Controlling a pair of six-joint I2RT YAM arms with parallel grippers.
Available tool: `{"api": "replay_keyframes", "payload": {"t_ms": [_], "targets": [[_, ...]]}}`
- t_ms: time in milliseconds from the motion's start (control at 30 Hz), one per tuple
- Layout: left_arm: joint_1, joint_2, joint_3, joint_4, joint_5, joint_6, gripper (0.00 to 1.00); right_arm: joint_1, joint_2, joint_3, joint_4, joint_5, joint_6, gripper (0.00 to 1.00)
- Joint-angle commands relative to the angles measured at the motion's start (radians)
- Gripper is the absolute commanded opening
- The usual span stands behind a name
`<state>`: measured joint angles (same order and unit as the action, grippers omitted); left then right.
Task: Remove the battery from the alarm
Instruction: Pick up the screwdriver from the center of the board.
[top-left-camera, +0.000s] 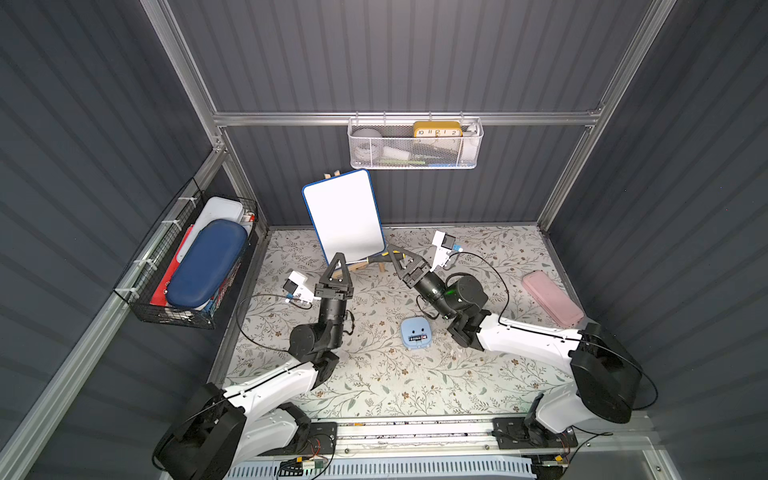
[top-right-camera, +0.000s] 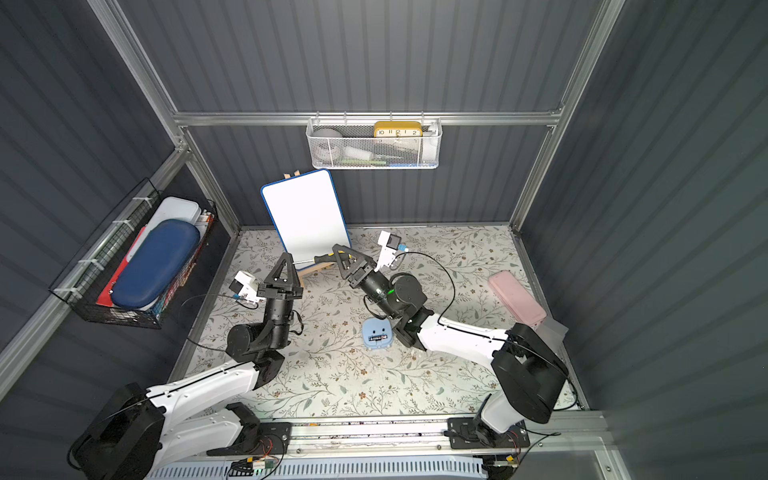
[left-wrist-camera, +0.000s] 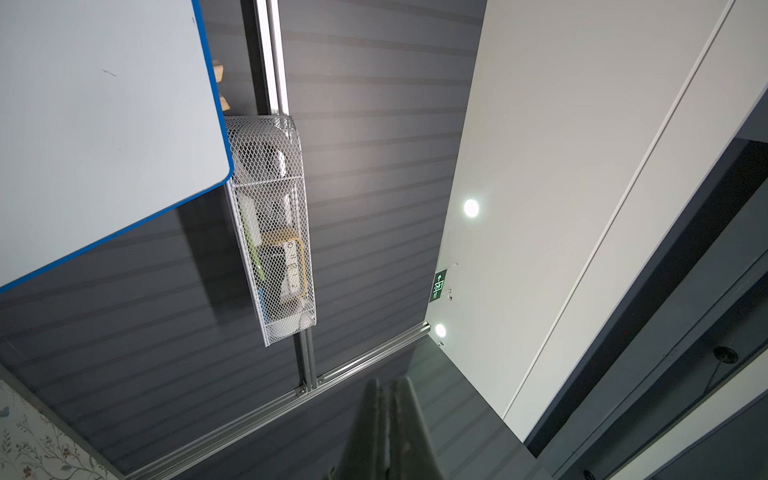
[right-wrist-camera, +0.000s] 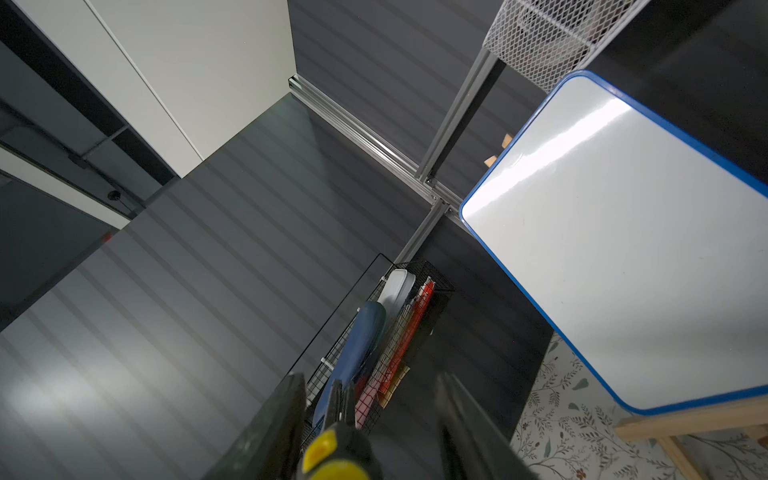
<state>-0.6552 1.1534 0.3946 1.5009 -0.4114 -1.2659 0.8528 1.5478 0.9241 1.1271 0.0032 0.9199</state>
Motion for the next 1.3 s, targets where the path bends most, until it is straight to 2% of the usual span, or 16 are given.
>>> {"api": "replay_keyframes", "payload": {"t_ms": [0,100,200,300,400,467,533,600,633,700,867,1000,1067,1167,1267], "targets": [[-0.006,0.005,-0.013,0.090,0.028,-0.030,0.00,0.010,0.025,0.037,0.059,-0.007,0.012,0.52],[-0.005,0.028,-0.013,0.127,0.041,-0.043,0.00,0.015,0.041,0.065,0.047,-0.017,0.005,0.43],[-0.005,0.039,-0.010,0.140,0.053,-0.042,0.00,0.017,0.069,0.093,0.064,-0.034,0.025,0.19],[-0.006,0.039,-0.011,0.136,0.072,-0.036,0.00,0.017,0.069,0.098,0.050,-0.028,0.023,0.03],[-0.006,0.010,-0.010,0.081,0.110,0.011,0.02,0.017,0.032,0.093,-0.016,-0.022,-0.027,0.00],[-0.006,-0.035,-0.008,-0.008,0.130,0.050,0.32,0.017,-0.011,0.082,-0.066,0.003,-0.073,0.00],[-0.006,-0.094,-0.009,-0.122,0.152,0.077,0.54,0.013,-0.074,0.070,-0.161,0.028,-0.134,0.00],[-0.003,-0.185,-0.005,-0.259,0.187,0.148,0.92,-0.007,-0.162,0.062,-0.300,0.041,-0.184,0.00],[-0.003,-0.232,0.010,-0.386,0.170,0.152,0.99,-0.021,-0.199,0.062,-0.375,0.041,-0.191,0.00],[-0.002,-0.322,0.049,-0.600,0.150,0.213,0.99,-0.057,-0.284,0.049,-0.511,0.038,-0.207,0.00],[-0.001,-0.425,0.130,-0.926,0.145,0.355,0.94,-0.178,-0.489,0.012,-0.857,-0.023,-0.203,0.00],[-0.003,-0.409,0.149,-1.064,0.229,0.408,0.81,-0.265,-0.603,-0.003,-1.088,-0.122,-0.224,0.00],[-0.001,-0.377,0.167,-1.140,0.270,0.404,0.66,-0.293,-0.625,0.008,-1.202,-0.159,-0.227,0.00],[-0.002,-0.316,0.213,-1.252,0.328,0.435,0.53,-0.317,-0.627,0.042,-1.361,-0.188,-0.244,0.00],[-0.002,-0.258,0.252,-1.338,0.348,0.465,0.47,-0.330,-0.593,0.092,-1.509,-0.204,-0.263,0.00]]}}
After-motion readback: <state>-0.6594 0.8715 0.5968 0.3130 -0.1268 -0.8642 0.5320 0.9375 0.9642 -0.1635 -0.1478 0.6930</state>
